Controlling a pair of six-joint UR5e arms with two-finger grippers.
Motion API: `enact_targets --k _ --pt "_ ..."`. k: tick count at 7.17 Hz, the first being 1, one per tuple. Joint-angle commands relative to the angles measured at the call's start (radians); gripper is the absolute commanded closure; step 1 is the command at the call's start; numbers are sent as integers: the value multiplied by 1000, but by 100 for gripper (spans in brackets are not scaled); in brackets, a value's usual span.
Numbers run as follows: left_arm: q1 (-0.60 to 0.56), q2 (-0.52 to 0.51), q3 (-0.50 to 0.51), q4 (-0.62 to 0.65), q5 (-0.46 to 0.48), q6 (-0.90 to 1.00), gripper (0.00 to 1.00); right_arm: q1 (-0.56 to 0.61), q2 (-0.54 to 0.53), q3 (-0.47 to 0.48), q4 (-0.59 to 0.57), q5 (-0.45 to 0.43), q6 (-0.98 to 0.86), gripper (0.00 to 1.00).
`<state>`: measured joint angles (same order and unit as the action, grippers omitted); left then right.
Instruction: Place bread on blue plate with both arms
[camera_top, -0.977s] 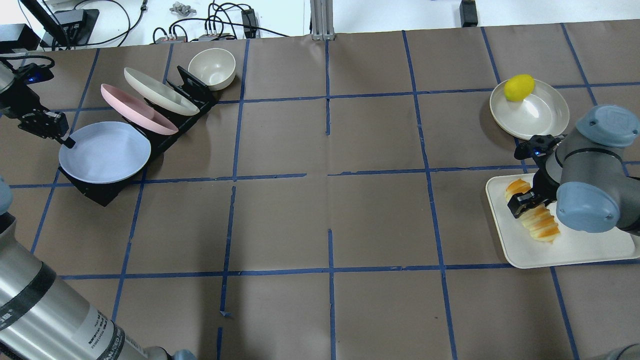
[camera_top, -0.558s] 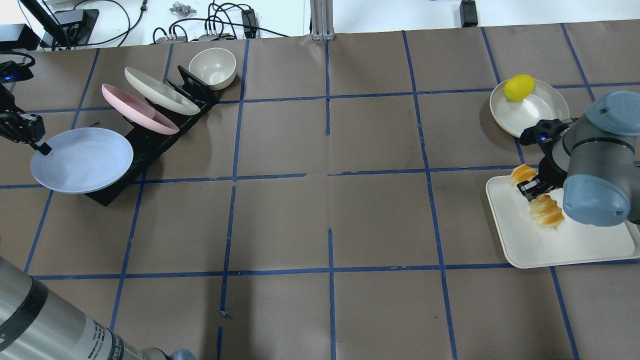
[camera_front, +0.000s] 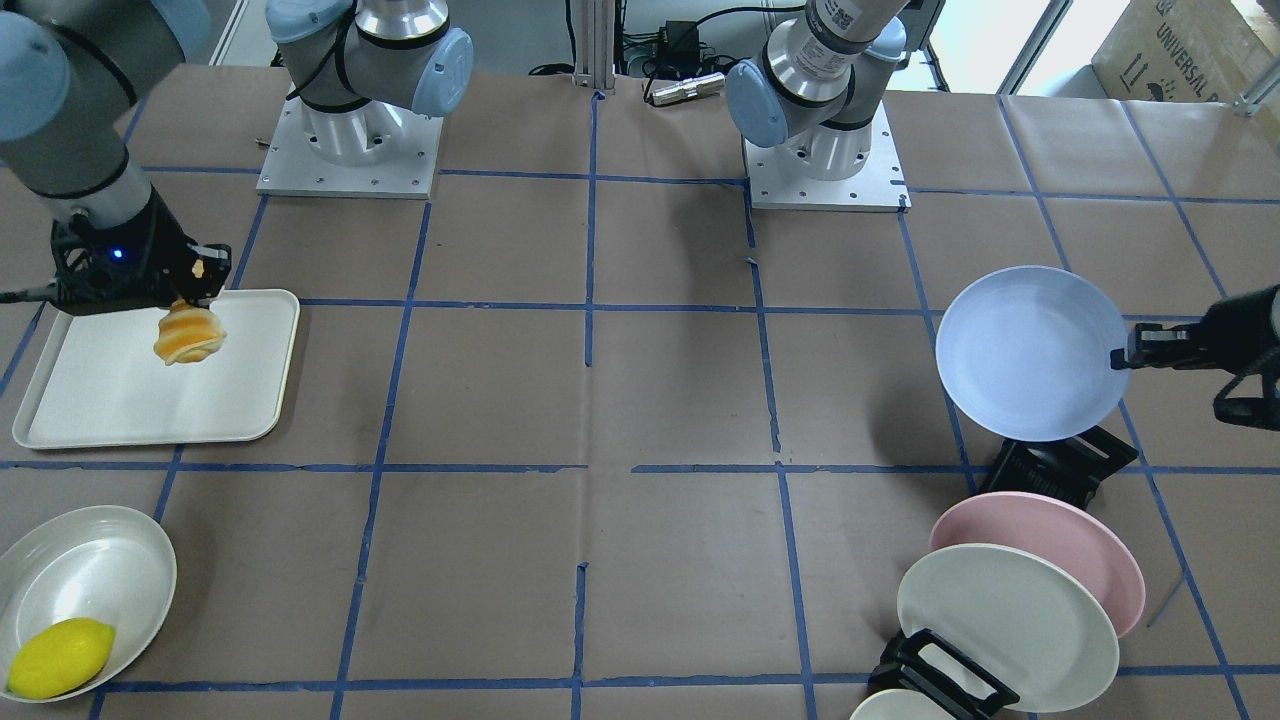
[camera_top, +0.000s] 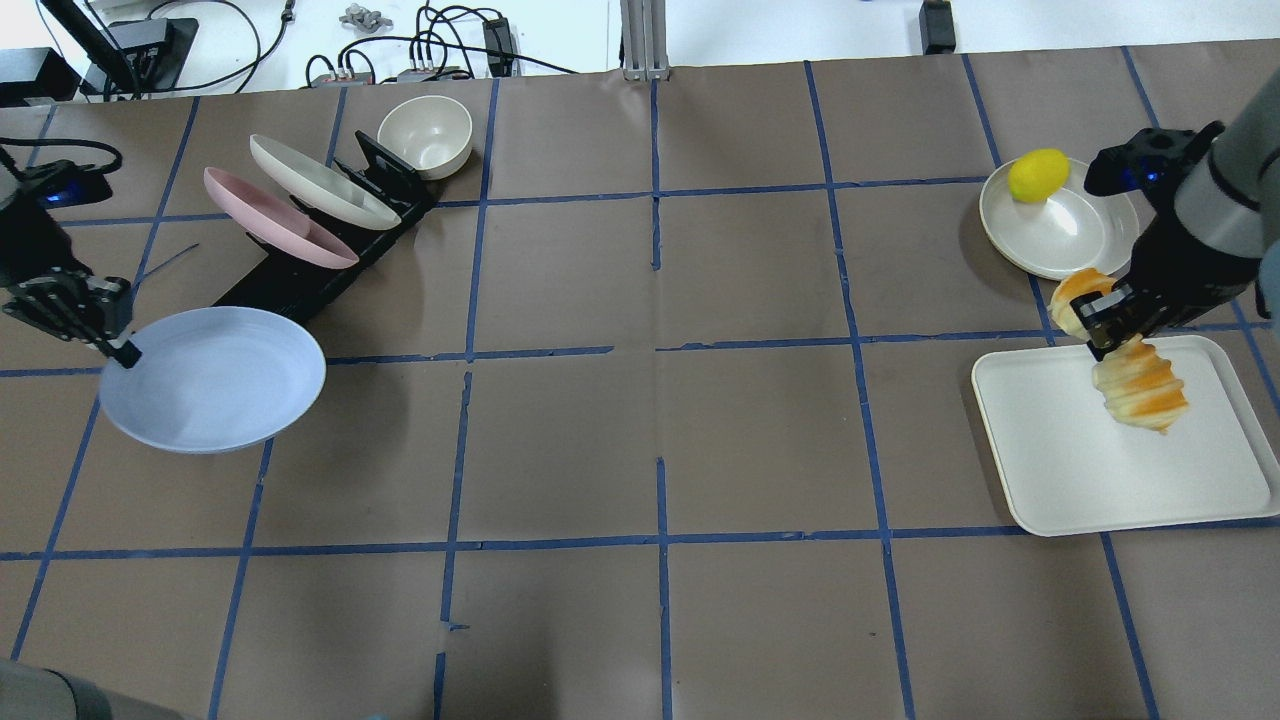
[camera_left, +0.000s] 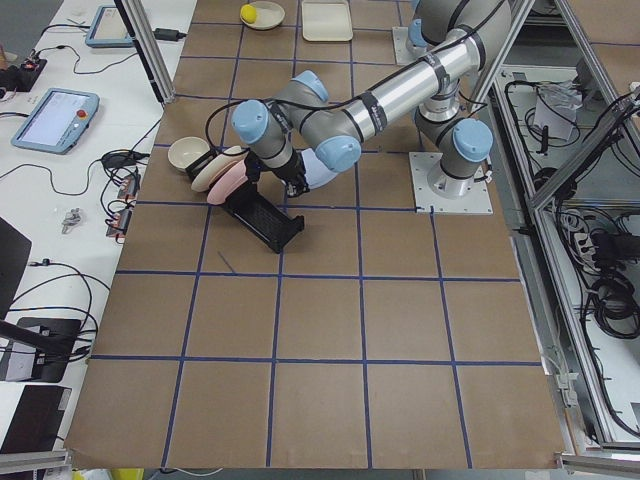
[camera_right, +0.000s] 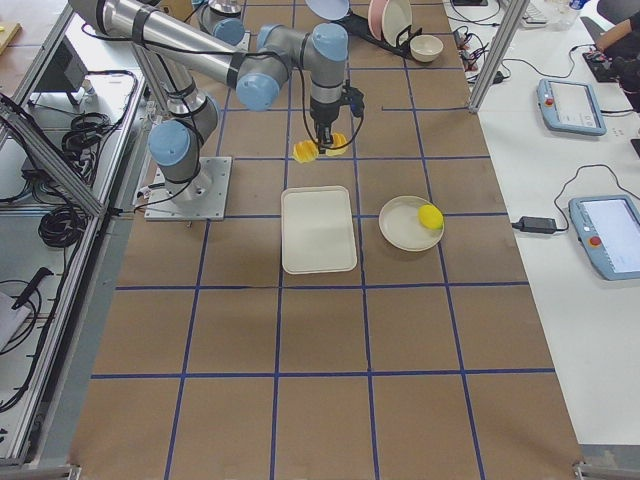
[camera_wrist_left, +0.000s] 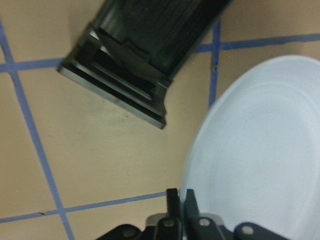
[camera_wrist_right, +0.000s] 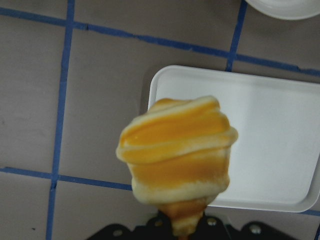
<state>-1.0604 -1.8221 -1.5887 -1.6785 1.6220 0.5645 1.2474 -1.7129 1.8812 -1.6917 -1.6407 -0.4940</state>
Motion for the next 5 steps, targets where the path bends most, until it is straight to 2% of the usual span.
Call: enact_targets --k 1,2,4,5 --pt "-161 50 -62 0 -130 -198 98 99 -17 -225 289 10 189 96" --pt "-264 35 -62 5 -196 -300 98 198 -10 -285 322 9 301 96" --pt "-447 -24 -57 167 -313 -355 97 352 38 -307 314 9 487 96" --pt "-488 -87 -47 257 -320 -398 97 413 89 -307 269 -2 559 96"
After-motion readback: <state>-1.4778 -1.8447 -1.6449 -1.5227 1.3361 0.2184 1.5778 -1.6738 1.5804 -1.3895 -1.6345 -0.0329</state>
